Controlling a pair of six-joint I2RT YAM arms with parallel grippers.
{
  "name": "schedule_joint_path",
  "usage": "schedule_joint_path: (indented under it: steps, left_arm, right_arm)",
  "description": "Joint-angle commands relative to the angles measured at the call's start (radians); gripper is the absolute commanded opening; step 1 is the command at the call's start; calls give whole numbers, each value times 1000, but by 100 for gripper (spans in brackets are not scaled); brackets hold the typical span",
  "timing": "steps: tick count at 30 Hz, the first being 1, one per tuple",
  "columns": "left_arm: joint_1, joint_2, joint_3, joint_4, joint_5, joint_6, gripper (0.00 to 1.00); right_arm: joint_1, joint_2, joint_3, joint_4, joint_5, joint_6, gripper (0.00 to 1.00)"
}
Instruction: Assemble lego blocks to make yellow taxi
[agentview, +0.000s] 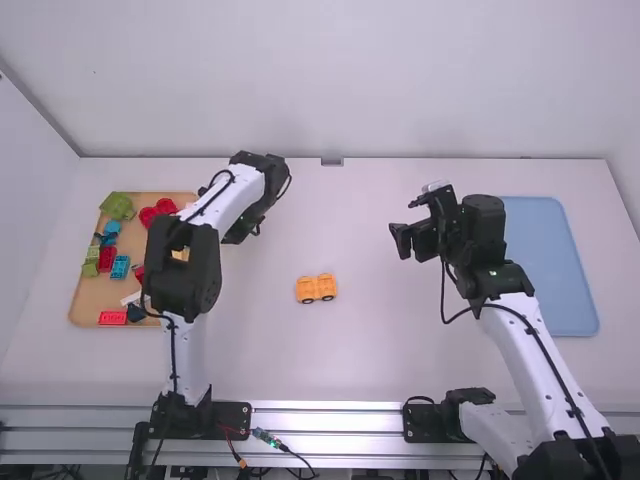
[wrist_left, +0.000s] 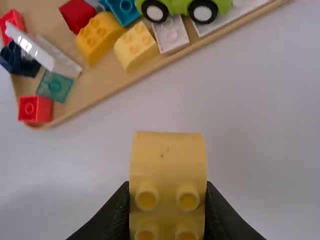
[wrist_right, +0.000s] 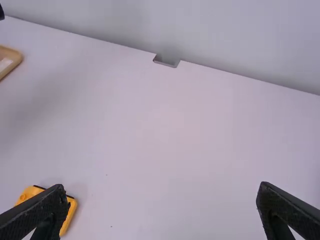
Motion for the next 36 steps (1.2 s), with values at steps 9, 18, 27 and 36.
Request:
schedule_joint_path:
  steps: [9, 18, 27, 36]
  left_arm:
    - [-21, -158, -183, 249, 81, 122, 3]
    - [-55, -370, -523, 472, 249, 4, 2]
    - [-50, -399, -719, 681, 417, -32, 2]
    - [-52, -399, -737, 613, 486, -61, 2]
  right_arm:
    - [0, 35, 32, 36, -3, 3, 99]
    - [1, 134, 32, 142, -29, 56, 99]
    - [23, 142, 32, 142, -29, 56, 99]
    - [53, 142, 32, 147, -29, 56, 99]
